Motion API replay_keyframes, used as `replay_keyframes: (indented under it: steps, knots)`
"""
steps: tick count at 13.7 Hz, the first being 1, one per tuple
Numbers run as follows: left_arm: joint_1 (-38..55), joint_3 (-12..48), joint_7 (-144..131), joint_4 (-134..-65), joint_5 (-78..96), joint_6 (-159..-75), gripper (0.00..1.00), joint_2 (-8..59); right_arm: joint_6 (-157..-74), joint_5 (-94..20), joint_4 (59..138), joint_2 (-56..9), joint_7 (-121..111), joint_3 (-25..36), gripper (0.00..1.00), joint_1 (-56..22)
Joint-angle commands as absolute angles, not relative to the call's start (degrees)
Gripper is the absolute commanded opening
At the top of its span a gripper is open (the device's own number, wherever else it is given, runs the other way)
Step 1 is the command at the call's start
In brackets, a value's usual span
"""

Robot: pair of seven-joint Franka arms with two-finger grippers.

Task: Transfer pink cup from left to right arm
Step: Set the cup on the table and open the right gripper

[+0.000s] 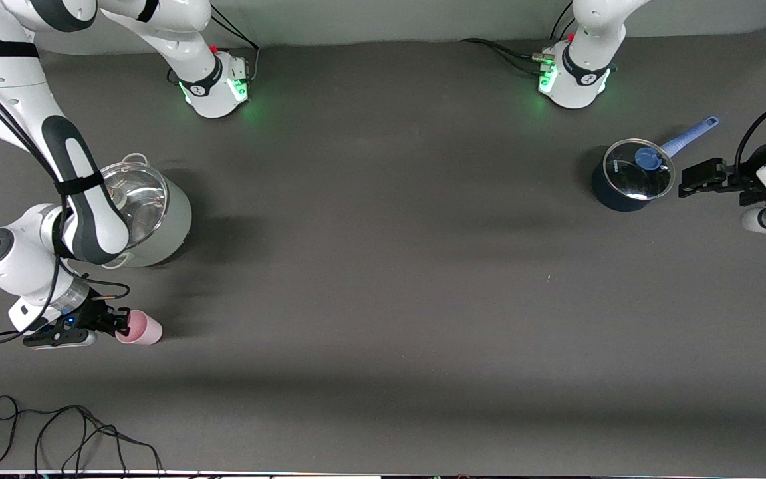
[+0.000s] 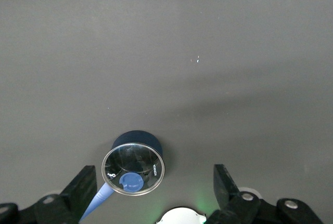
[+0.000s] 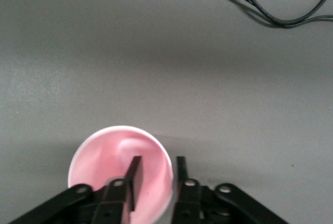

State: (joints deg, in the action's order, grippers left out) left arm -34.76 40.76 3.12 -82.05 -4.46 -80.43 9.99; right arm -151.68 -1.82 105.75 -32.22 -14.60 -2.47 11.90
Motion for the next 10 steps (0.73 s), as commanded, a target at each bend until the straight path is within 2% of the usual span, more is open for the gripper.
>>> replay_keyframes:
  steps: [1, 2, 4, 6, 9, 10]
  knots:
    - [-32.4, 39.8, 1.7, -82.7, -5.3, -79.6, 1.0, 8.6, -150.3, -3.2, 105.8, -31.4, -17.0, -2.8, 0.59, 12.9]
    - [-30.9, 37.4, 1.5, -82.6, -5.3, -79.5, 1.0, 8.4, -149.9, -3.2, 105.8, -31.3, -17.1, -2.8, 0.6, 12.9]
    - [-19.0, 25.8, 1.4, -82.4, -5.2, -79.5, 1.0, 8.4, -148.6, -3.2, 105.7, -30.9, -17.6, -2.8, 0.6, 13.0]
    - [-11.8, 17.5, 1.8, -82.1, -5.2, -78.8, 1.0, 8.3, -147.7, -3.2, 105.6, -30.8, -18.7, -2.8, 0.6, 13.4]
    - [-4.6, 8.4, 2.7, -82.6, -5.1, -80.6, 1.0, 6.9, -143.4, -3.2, 102.9, -30.6, -18.7, -2.8, 0.62, 13.4]
    - [-3.6, 7.3, 1.9, -83.5, -5.0, -81.2, 1.0, 6.0, -140.6, -3.2, 101.1, -30.6, -18.7, -2.8, 0.62, 13.3]
